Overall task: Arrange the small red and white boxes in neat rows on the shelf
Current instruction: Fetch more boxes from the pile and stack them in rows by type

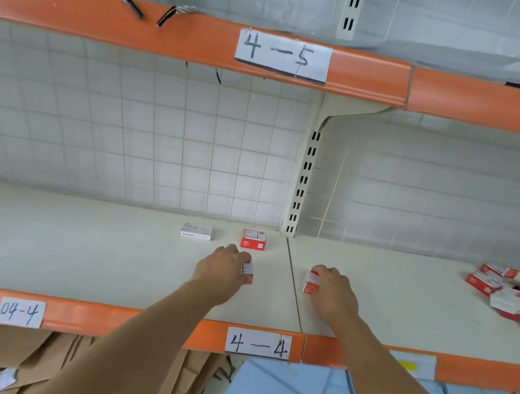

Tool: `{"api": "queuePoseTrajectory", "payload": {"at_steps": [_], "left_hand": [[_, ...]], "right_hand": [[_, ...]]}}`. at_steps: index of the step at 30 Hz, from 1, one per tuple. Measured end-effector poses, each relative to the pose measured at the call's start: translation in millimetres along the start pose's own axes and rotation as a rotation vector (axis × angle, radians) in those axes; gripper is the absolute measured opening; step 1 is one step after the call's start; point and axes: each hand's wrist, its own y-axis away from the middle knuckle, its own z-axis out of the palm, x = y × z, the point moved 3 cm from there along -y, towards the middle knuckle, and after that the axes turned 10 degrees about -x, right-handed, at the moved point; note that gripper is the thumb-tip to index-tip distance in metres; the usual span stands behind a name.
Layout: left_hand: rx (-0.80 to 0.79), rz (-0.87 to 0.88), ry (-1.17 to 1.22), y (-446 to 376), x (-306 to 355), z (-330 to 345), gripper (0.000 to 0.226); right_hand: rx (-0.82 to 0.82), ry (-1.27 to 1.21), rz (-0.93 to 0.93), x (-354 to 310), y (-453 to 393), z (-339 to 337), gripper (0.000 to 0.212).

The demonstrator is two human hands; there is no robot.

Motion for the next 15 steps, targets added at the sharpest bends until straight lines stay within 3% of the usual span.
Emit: {"api": "queuePoseTrajectory", "payload": {"at_steps": [4, 7, 11, 15], "left_hand": [[-0.001, 0.002, -0.009, -18, 8, 2, 0.04], [-0.009, 0.015, -0.021, -29, 13, 5, 0.045], [-0.023, 0.057, 0.101, -37, 7, 5, 0.062], [-0.011, 0.044, 0.158, -35, -17, 4, 0.061]], "right_hand": [[0.058, 0.104, -0.037, 5, -12, 0, 0.045], [0.136, 0.194, -0.216, -12, -18, -2, 0.051], [0.061, 0.127, -0.42, -54, -21, 6, 0.048], [0.044, 0.106, -0.437, -74, -30, 13, 0.046]]}}
